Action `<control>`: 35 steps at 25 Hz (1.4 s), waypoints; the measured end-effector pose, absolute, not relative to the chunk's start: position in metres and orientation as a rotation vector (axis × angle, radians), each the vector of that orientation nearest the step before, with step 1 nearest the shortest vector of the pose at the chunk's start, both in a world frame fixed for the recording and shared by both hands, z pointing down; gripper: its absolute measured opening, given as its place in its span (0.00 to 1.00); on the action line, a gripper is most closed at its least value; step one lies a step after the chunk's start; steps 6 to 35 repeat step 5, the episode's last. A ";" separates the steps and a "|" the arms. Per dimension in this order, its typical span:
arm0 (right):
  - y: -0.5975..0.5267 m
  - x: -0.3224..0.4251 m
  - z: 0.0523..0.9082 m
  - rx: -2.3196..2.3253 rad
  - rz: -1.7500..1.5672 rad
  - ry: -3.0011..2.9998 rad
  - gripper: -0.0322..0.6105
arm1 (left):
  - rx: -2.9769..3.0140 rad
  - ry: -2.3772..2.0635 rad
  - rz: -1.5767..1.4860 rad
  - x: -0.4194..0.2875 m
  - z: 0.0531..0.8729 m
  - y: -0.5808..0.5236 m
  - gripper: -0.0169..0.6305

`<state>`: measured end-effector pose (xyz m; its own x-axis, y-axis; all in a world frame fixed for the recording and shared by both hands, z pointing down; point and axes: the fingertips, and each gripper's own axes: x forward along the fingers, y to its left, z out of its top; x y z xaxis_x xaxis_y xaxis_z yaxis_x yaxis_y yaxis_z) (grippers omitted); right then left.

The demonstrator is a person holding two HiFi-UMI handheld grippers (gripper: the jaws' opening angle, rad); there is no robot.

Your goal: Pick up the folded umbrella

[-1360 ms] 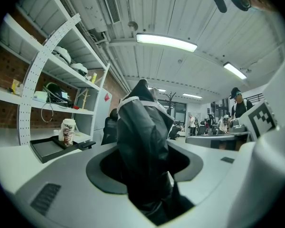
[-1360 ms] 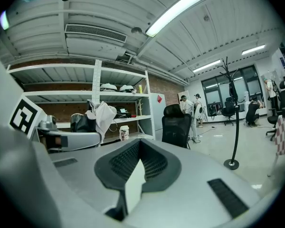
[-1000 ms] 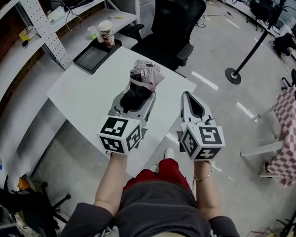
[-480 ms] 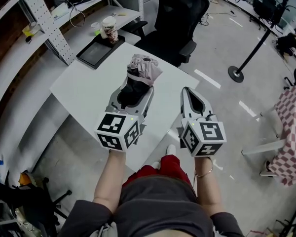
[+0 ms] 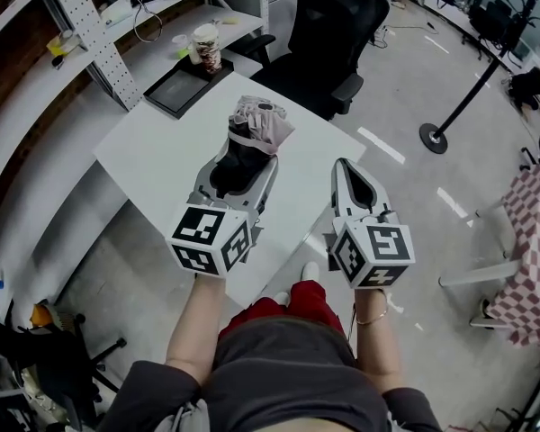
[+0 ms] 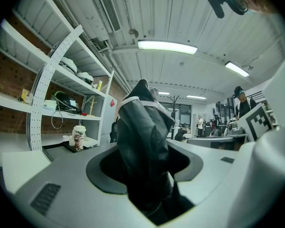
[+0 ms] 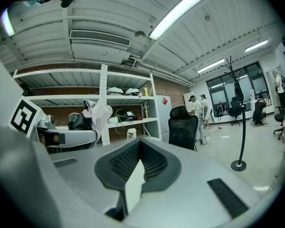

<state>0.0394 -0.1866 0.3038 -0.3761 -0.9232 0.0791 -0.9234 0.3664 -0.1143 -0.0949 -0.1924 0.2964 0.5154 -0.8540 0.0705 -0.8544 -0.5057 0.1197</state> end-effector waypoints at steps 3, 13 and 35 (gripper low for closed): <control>-0.182 0.046 0.307 1.769 0.229 -2.587 0.08 | 2.606 -1.479 -0.007 -0.093 0.298 -0.189 0.38; -0.178 0.053 0.309 1.789 0.241 -2.572 0.08 | 2.606 -1.464 -0.012 -0.089 0.301 -0.186 0.38; -0.178 0.053 0.309 1.789 0.241 -2.572 0.08 | 2.606 -1.464 -0.012 -0.089 0.301 -0.186 0.38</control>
